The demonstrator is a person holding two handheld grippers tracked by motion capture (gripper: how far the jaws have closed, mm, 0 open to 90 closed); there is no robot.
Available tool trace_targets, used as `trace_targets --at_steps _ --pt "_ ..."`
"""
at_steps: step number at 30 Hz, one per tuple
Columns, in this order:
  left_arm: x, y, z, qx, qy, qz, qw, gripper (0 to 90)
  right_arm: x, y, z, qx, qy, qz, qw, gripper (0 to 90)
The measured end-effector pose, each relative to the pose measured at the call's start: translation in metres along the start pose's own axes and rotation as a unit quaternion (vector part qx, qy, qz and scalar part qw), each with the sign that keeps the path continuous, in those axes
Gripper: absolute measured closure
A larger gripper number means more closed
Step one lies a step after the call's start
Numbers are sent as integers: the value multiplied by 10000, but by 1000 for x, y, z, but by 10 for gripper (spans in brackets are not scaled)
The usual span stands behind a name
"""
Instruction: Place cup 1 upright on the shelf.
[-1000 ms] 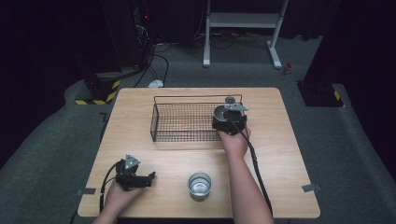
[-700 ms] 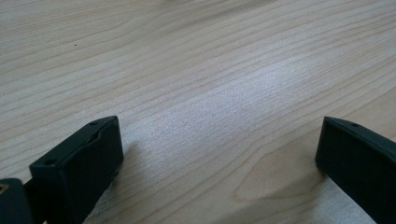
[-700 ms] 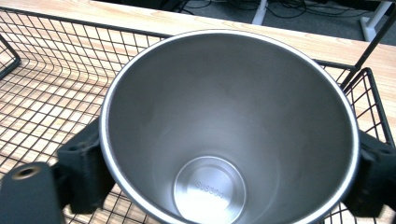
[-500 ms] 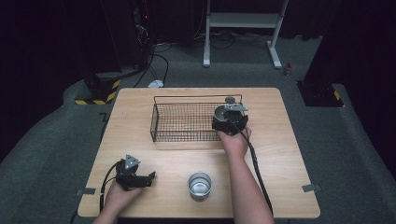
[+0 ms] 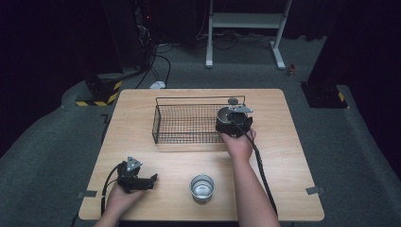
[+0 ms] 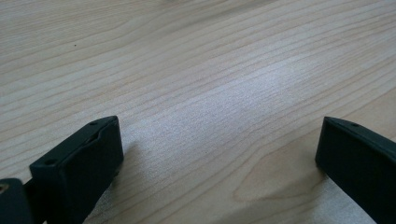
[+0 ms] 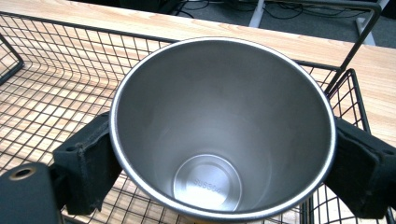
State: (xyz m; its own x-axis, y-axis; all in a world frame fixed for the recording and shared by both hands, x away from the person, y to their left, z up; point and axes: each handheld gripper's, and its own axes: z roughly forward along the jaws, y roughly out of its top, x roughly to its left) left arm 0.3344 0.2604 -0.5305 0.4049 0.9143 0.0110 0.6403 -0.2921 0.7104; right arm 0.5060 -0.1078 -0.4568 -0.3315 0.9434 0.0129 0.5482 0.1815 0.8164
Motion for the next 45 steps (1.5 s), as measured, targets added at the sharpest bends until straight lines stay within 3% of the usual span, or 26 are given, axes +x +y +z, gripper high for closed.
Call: trace_targets --at_steps 8,18,37,45 --pt "0 0 0 -1 -2 -1 10000 13 -2 -2 -5 -4 82 70 9999 86" --pt "0 0 0 -2 -3 -5 10000 12 -6 -6 -24 -137 217 123 9996 87" --pt "0 0 0 -2 -1 -4 10000 13 -7 -19 -62 -426 380 -105 9983 88" --pt "0 0 0 -3 0 -3 10000 13 -11 -34 -74 -432 355 -57 9984 90"
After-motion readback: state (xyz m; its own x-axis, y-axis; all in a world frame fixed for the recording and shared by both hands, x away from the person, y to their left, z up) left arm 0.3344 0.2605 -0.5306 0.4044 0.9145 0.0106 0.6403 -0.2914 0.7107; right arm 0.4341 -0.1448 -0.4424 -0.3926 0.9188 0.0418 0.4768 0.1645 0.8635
